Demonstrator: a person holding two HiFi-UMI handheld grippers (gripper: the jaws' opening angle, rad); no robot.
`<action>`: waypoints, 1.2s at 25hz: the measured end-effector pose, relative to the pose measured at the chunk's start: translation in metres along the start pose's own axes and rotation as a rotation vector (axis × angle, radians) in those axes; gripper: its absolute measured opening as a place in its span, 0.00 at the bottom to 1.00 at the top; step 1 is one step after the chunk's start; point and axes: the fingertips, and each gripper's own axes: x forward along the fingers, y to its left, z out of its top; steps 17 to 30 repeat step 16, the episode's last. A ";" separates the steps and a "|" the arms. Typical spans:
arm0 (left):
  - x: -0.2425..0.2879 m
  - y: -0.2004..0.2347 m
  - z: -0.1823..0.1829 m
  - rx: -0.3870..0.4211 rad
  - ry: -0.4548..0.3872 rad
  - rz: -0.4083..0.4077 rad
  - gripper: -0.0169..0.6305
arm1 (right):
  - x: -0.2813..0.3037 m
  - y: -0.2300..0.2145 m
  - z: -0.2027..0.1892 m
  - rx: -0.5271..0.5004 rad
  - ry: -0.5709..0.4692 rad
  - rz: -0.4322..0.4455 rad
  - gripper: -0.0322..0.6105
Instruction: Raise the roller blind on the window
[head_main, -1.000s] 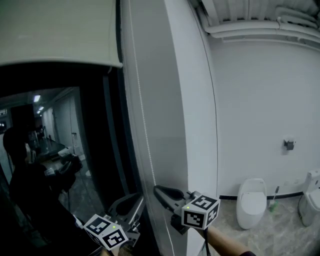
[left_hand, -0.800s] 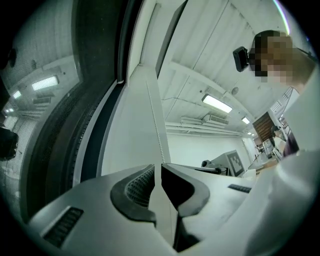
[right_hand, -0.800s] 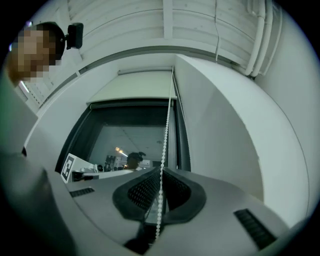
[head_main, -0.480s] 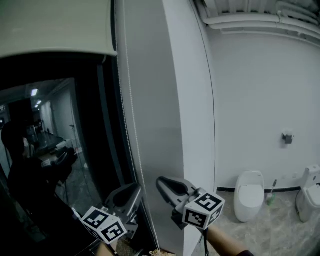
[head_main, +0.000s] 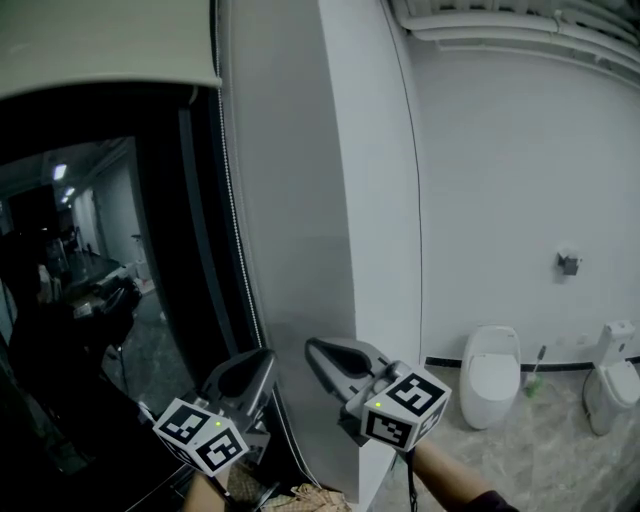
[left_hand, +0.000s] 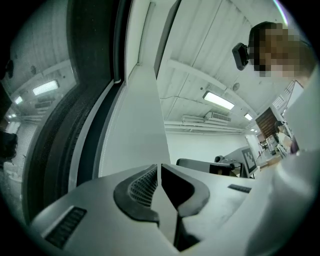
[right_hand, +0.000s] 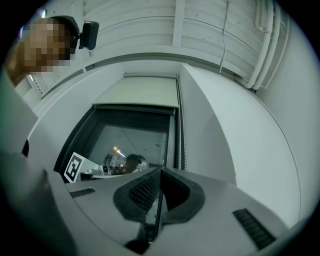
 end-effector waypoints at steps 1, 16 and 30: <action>0.000 0.000 0.000 0.001 0.000 0.003 0.05 | -0.001 0.000 0.000 0.000 0.001 0.001 0.06; 0.004 -0.004 -0.001 -0.003 0.006 -0.003 0.05 | 0.001 0.001 -0.002 -0.003 0.012 0.013 0.06; 0.004 -0.004 -0.001 -0.003 0.006 -0.003 0.05 | 0.001 0.001 -0.002 -0.003 0.012 0.013 0.06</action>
